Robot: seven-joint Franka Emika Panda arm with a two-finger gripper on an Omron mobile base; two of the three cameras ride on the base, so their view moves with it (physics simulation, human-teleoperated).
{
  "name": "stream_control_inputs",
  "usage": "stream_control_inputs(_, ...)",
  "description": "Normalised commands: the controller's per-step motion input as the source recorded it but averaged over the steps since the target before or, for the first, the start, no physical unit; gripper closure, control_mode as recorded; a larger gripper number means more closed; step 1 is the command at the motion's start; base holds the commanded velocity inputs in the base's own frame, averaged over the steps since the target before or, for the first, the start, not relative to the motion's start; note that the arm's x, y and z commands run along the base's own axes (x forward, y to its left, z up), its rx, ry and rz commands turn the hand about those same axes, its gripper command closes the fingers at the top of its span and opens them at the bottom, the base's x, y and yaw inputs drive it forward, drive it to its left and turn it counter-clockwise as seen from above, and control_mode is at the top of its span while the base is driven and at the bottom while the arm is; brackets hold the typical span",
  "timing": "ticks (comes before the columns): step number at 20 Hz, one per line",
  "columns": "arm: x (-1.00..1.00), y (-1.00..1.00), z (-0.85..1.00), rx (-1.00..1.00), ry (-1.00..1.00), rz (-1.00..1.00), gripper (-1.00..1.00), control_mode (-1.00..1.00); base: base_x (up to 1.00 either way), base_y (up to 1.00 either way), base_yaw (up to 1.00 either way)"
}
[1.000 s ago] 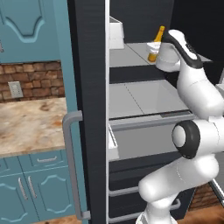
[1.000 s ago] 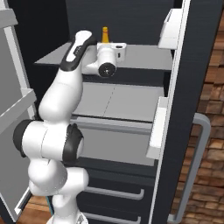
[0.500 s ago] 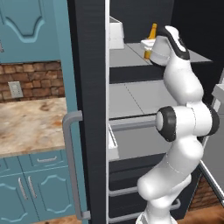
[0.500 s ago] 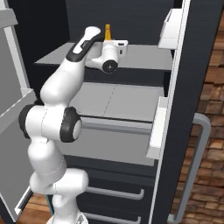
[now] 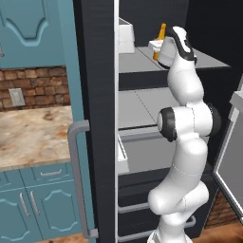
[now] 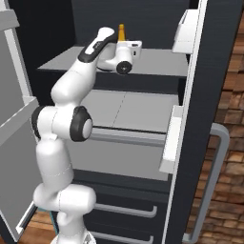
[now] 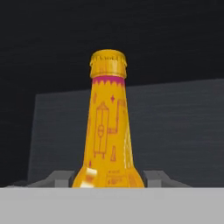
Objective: Place the beer and liquor on the top shelf of the fridge to keep them out of children's reach, and place the orange on lower shelves for easy access.
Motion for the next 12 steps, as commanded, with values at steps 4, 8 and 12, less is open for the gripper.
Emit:
stream_control_inputs(4,0.23,0.00,0.04,-0.05,0.00,0.00,-1.00,-1.00,0.00,0.00,0.00)
stream_control_inputs(8,0.00,0.00,0.00,-0.08,-0.01,0.00,-1.00,-1.00,0.00,0.00,0.00)
stream_control_inputs(12,-0.01,0.01,0.00,-0.10,-0.02,0.00,-1.00,-1.00,0.00,0.00,0.00)
